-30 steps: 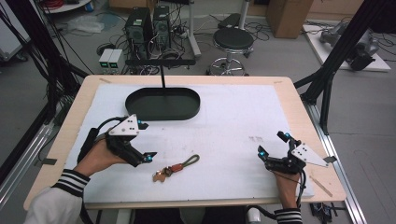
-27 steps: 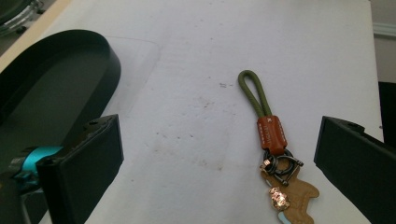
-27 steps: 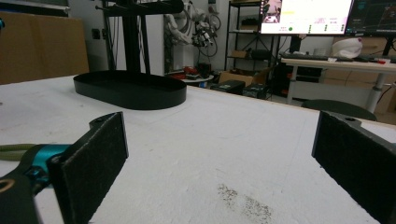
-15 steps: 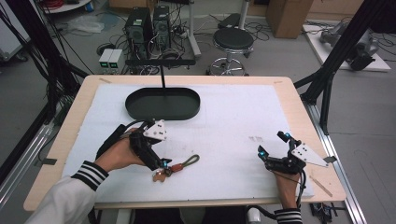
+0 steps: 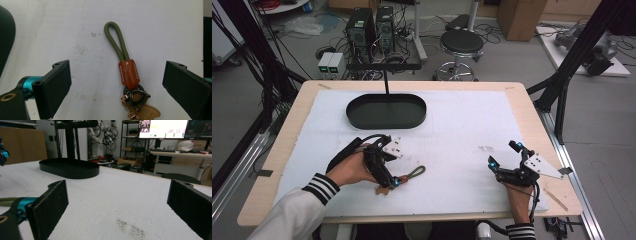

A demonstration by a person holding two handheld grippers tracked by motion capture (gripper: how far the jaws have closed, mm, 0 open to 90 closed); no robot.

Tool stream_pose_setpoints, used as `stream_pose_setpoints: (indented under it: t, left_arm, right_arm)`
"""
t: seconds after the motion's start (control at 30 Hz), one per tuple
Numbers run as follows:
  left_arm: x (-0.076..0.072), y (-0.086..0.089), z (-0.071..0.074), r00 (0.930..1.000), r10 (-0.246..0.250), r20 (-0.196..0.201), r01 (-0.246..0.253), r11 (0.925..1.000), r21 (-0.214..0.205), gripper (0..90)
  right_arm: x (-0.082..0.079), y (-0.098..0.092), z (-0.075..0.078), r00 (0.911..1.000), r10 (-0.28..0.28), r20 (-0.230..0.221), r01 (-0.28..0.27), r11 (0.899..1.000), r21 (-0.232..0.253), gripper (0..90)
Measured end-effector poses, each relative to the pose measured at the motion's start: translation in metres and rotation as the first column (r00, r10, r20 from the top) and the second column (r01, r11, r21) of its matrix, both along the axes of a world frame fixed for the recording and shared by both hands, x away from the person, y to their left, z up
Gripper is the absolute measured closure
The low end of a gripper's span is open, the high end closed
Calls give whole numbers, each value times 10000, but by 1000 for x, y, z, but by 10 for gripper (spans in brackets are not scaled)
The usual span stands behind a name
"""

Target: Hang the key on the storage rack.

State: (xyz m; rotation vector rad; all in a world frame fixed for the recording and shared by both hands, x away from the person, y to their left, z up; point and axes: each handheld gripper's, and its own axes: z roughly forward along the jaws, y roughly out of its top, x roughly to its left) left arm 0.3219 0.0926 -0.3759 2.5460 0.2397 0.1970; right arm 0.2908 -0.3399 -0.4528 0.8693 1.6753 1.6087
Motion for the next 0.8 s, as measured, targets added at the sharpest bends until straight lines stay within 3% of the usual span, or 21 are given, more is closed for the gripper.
stream_pose_setpoints:
  t: [0.27,0.8]
  left_arm:
    - [0,-11,-8,9995,-200,-255,222,9960,865,116]
    - [2,-28,-19,9961,-86,-873,241,9837,1779,214]
  right_arm:
    - [0,0,0,10000,-38,49,37,10000,16,25]
    - [1,0,0,9999,-82,92,81,10000,35,25]
